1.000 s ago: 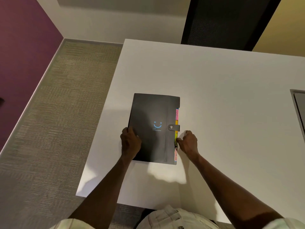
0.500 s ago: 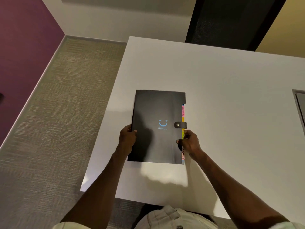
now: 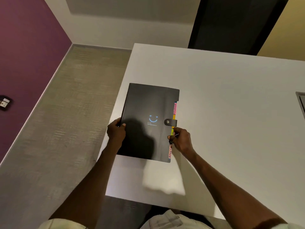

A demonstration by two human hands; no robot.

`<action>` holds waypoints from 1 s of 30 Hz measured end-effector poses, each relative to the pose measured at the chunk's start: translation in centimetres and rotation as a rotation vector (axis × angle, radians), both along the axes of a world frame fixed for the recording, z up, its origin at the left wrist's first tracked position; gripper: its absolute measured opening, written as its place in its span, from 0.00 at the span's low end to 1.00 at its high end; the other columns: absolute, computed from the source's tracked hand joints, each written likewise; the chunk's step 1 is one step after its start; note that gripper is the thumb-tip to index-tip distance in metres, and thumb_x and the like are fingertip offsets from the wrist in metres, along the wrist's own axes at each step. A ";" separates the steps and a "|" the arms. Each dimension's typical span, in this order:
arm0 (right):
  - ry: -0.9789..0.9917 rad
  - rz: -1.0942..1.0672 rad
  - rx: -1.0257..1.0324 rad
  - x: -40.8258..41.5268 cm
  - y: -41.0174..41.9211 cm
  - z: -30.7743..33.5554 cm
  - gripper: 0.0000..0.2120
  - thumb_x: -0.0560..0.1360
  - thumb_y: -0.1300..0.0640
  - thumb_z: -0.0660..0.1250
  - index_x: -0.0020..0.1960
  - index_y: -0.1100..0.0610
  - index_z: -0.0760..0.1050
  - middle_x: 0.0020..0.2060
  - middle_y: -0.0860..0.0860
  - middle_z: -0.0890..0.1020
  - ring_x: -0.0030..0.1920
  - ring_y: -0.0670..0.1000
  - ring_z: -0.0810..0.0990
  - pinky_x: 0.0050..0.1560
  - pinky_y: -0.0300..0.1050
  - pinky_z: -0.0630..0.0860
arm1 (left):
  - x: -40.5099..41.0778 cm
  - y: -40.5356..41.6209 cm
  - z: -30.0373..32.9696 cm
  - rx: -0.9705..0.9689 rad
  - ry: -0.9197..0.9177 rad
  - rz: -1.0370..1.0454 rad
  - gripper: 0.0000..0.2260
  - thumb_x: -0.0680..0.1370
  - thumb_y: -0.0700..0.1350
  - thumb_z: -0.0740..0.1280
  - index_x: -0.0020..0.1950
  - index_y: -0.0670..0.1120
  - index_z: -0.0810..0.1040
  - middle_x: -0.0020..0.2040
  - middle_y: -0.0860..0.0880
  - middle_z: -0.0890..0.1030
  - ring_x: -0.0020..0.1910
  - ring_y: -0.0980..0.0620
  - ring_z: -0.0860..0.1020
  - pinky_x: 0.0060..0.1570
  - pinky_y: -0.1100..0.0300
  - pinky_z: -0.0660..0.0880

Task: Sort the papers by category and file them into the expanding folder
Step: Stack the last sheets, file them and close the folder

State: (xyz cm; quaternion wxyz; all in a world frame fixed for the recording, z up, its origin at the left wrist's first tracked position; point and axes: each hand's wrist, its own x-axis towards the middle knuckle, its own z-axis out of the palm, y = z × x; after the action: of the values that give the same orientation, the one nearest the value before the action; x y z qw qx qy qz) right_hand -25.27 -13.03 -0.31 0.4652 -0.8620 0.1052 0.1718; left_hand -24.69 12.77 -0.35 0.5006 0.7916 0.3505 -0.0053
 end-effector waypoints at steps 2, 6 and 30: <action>0.004 0.030 -0.008 0.0 1.4 -0.4 0.06 0.73 0.69 0.67 0.46 0.62 0.81 0.34 0.53 0.81 0.32 0.53 0.80 0.28 0.27 0.71 | -0.4 1.3 -0.5 0.007 0.012 0.014 0.17 0.79 0.36 0.66 0.68 0.41 0.76 0.63 0.42 0.80 0.63 0.41 0.77 0.64 0.51 0.73; 0.057 0.068 -0.079 0.0 3.2 -1.6 0.05 0.74 0.68 0.66 0.42 0.62 0.78 0.35 0.55 0.82 0.31 0.53 0.79 0.26 0.26 0.69 | -0.9 2.8 -1.4 0.043 0.035 -0.002 0.16 0.79 0.36 0.66 0.67 0.41 0.77 0.62 0.41 0.80 0.62 0.41 0.77 0.61 0.52 0.73; 0.107 0.244 -0.223 -2.5 6.2 -3.5 0.22 0.65 0.65 0.70 0.58 0.60 0.74 0.48 0.61 0.80 0.53 0.63 0.76 0.40 0.41 0.66 | -3.0 6.7 -4.8 0.289 0.173 -0.270 0.18 0.75 0.35 0.70 0.65 0.39 0.78 0.58 0.37 0.81 0.60 0.37 0.77 0.60 0.50 0.73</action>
State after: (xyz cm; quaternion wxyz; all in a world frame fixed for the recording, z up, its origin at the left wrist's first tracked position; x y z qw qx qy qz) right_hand -27.75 -6.80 -3.85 0.3363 -0.9041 0.0429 0.2600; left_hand -27.72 19.51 -5.18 0.3447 0.8915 0.2799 -0.0898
